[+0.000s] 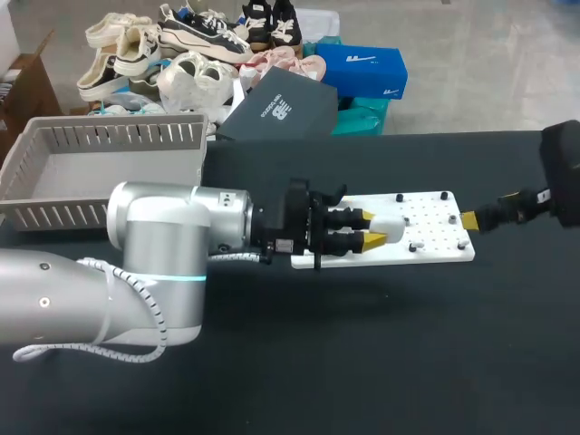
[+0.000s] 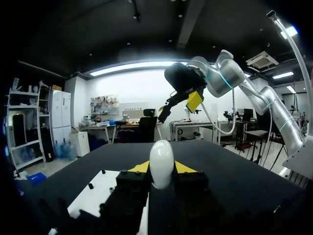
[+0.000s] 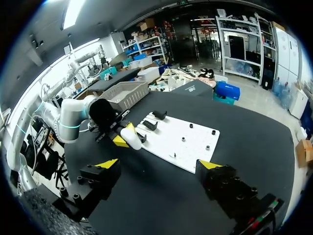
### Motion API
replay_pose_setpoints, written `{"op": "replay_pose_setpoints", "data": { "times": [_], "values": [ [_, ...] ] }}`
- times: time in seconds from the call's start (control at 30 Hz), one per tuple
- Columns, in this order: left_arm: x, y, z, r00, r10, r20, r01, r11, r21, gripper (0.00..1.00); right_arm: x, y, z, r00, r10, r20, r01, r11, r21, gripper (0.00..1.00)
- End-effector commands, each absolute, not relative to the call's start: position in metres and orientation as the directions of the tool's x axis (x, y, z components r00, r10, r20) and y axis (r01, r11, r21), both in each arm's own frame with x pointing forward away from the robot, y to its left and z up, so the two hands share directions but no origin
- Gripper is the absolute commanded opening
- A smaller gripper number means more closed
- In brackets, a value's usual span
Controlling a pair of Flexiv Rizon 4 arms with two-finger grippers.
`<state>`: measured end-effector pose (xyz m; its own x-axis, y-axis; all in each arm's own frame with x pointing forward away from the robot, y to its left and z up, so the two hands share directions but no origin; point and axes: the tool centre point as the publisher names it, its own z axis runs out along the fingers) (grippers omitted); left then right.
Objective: Pick up each earbud case from the left stands, insert the matching earbuds, close the lid, and place the case in the box.
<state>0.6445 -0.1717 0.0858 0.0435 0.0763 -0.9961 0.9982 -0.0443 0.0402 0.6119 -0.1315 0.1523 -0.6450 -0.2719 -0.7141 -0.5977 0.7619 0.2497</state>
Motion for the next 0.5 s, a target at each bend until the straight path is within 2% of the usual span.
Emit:
{"op": "replay_pose_setpoints", "data": {
  "times": [0.03, 0.5],
  "values": [
    [0.647, -0.172, 0.084, 0.051, 0.066, -0.997, 0.998, -0.035, 0.048, 0.0, 0.586, -0.125, 0.16, -0.638, -0.282, -0.716, -0.587, 0.78, 0.216, 1.0],
    [0.648, -0.174, 0.084, 0.079, 0.016, -0.997, 0.997, -0.027, 0.078, 0.0, 0.566, -0.095, 0.144, -0.627, -0.368, -0.687, -0.626, 0.763, 0.163, 1.0]
  ]
}}
